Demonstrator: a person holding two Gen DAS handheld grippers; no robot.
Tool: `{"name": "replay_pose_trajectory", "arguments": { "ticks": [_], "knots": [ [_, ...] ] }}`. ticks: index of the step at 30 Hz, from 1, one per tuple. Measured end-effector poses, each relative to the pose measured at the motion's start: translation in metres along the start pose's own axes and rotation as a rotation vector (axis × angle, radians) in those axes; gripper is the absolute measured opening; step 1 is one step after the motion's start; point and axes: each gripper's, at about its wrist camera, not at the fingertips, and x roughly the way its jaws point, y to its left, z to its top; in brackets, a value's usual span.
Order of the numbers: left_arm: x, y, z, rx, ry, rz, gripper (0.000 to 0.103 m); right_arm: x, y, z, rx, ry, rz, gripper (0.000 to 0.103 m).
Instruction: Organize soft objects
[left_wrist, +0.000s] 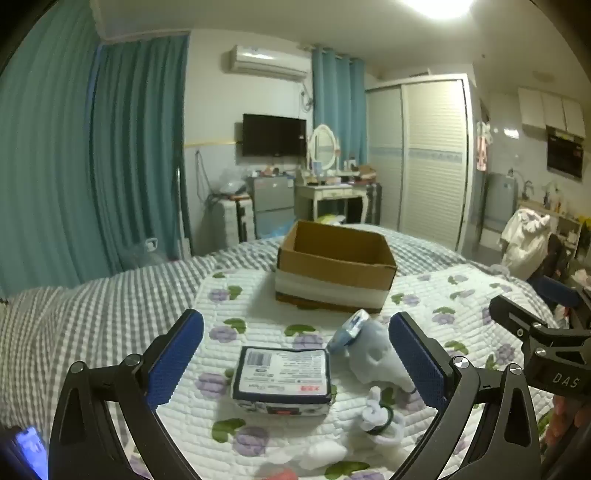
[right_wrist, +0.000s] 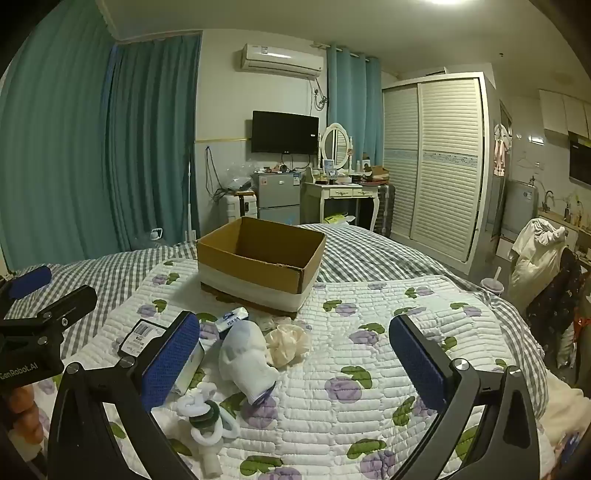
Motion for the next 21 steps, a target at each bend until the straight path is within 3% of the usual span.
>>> {"name": "replay_pose_trajectory", "arguments": {
  "ticks": [21],
  "knots": [
    [0.0043, 0.0037, -0.0002, 0.001, 0.01, -0.004, 0.103, 0.0012, 0.0007, 0.0004, 0.001, -0.004, 0.005, 0.103]
  ]
}}
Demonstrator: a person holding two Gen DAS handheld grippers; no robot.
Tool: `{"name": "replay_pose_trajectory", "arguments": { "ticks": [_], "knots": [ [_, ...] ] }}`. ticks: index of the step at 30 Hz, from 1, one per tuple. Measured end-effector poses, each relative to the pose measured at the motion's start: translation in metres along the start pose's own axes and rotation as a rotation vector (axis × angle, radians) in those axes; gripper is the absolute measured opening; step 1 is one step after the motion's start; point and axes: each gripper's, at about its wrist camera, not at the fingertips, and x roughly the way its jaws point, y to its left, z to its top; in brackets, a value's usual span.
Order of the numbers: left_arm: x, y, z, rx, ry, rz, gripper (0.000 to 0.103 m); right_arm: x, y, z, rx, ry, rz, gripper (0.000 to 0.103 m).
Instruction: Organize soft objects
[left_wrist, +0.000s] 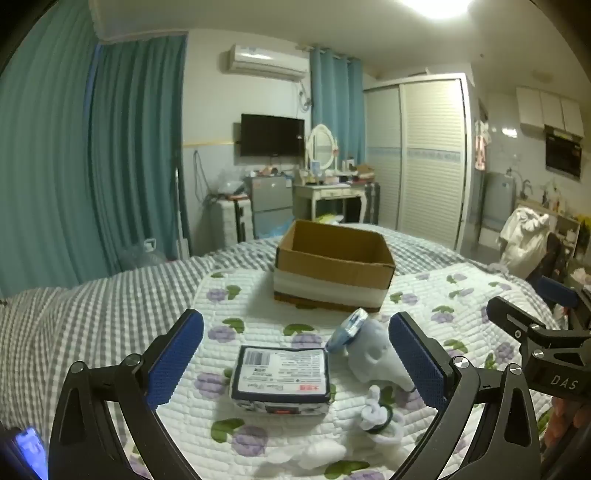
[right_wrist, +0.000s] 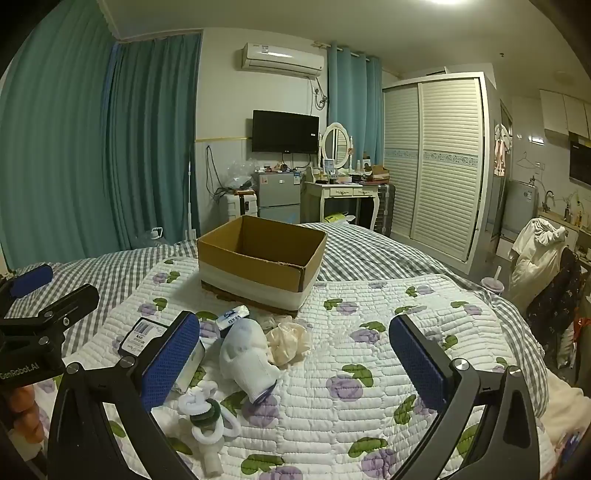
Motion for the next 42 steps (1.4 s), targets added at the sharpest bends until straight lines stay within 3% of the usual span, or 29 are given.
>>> {"name": "replay_pose_trajectory", "arguments": {
  "ticks": [42],
  "knots": [
    [-0.0035, -0.0064, 0.0002, 0.004, 0.003, -0.01, 0.103, -0.0003, -0.001, -0.0019, 0.004, 0.004, -0.003, 0.103]
  ]
}}
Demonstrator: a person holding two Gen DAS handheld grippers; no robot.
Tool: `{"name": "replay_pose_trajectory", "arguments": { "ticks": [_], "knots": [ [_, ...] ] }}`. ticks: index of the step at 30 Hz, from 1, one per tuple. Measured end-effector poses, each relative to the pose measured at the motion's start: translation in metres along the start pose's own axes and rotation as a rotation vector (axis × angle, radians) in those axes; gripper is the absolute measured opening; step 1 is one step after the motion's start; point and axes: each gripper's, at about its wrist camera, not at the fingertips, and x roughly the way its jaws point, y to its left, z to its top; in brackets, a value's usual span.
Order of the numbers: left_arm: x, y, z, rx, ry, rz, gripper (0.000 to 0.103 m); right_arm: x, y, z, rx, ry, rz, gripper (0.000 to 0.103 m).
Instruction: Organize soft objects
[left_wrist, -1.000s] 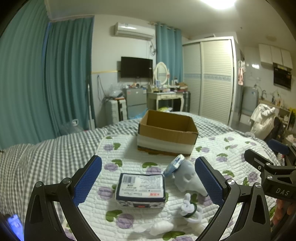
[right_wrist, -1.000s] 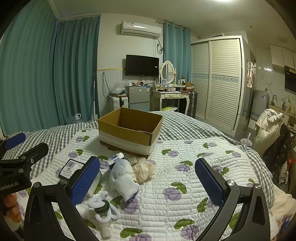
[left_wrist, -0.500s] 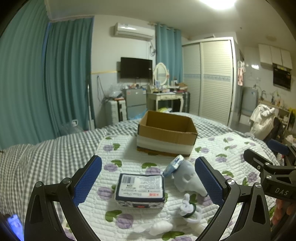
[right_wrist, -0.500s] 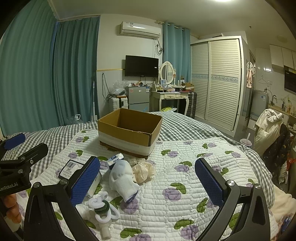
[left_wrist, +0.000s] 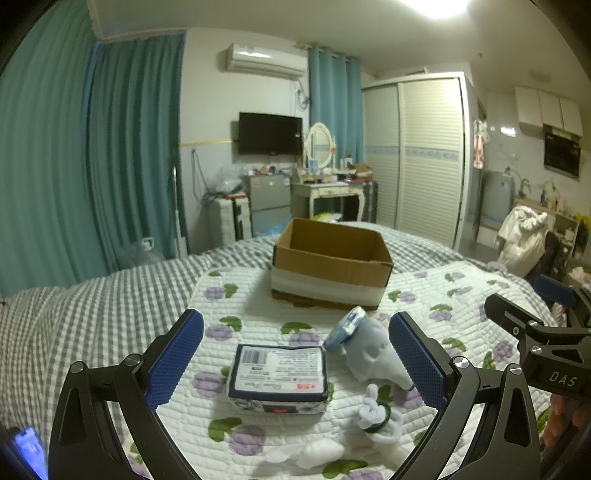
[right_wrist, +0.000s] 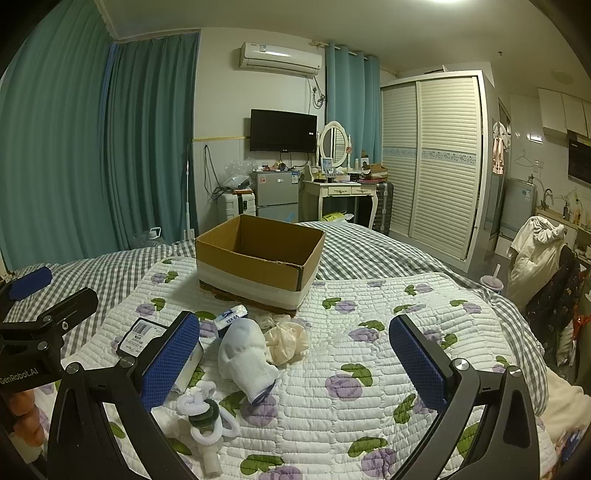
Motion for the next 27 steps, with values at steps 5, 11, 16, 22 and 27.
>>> {"name": "replay_pose_trajectory", "arguments": {
  "ticks": [5, 11, 16, 22, 27],
  "knots": [
    [0.0009, 0.0004, -0.0003, -0.001, 0.001, 0.002, 0.103, 0.0, 0.0004, 0.0001, 0.0, 0.001, -0.001, 0.103],
    [0.001, 0.0006, -0.0001, -0.001, 0.0, 0.002, 0.103, -0.0001, 0.0002, 0.0001, 0.0, 0.0, 0.0, 0.103],
    [0.0009, 0.0007, 0.0, -0.001, 0.001, 0.002, 0.103, 0.0, 0.0001, 0.0001, 0.001, -0.001, -0.002, 0.103],
    [0.0017, 0.0012, 0.0002, -0.001, 0.001, 0.001, 0.103, 0.0001, 0.0001, 0.0005, 0.0, -0.001, -0.001, 0.103],
    [-0.005, -0.0013, 0.0044, 0.002, -0.014, -0.002, 0.103, -0.0081, 0.0007, 0.0056, -0.002, -0.009, 0.004, 0.103]
  ]
}}
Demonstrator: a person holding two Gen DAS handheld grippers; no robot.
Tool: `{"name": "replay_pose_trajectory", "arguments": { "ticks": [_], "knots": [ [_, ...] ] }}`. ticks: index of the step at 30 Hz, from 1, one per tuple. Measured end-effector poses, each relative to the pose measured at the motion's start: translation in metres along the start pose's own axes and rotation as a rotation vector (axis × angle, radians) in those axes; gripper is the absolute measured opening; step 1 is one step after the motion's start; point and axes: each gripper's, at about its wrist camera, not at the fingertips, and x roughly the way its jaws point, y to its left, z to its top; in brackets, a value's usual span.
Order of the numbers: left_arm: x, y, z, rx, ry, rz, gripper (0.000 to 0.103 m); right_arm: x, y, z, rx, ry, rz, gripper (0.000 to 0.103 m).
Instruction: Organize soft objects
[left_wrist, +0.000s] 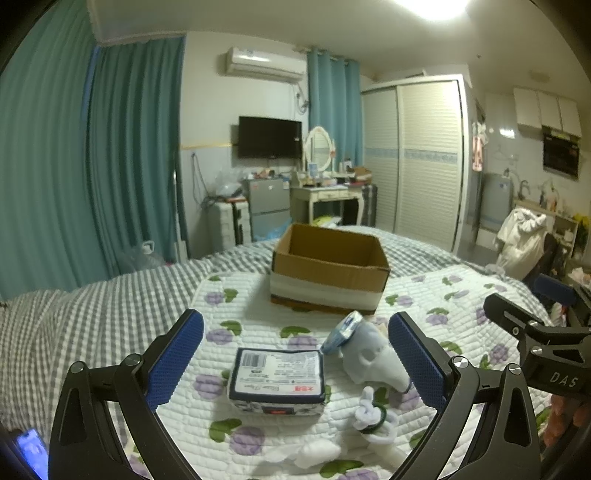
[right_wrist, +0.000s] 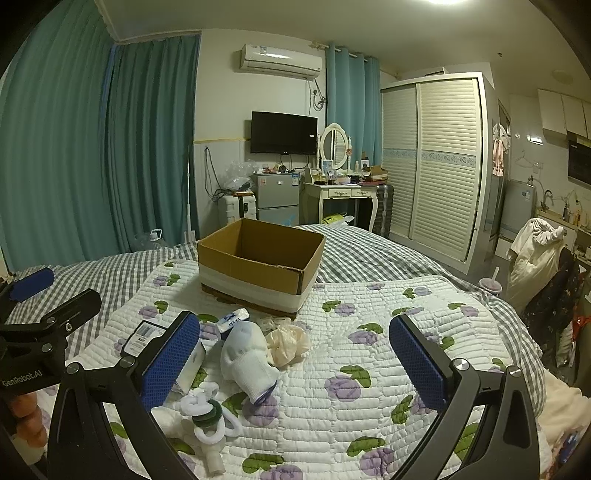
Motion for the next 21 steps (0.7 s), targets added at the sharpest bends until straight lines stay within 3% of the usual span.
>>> {"name": "replay_pose_trajectory", "arguments": {
  "ticks": [6, 11, 17, 21],
  "knots": [
    [-0.023, 0.002, 0.012, -0.013, 0.018, 0.022, 0.102, -0.025, 0.002, 0.013, -0.023, -0.014, 0.021, 0.103],
    [-0.02, 0.014, -0.012, -0.024, 0.113, 0.062, 0.102, -0.037, 0.009, 0.004, -0.052, 0.016, 0.038, 0.103],
    [0.016, 0.018, -0.07, -0.029, 0.277, 0.031, 0.101, 0.012, 0.033, -0.052, -0.092, 0.217, 0.123, 0.103],
    [0.039, 0.018, -0.098, -0.027, 0.363, 0.035, 0.094, 0.051, 0.048, -0.09, -0.111, 0.348, 0.176, 0.088]
  ]
}}
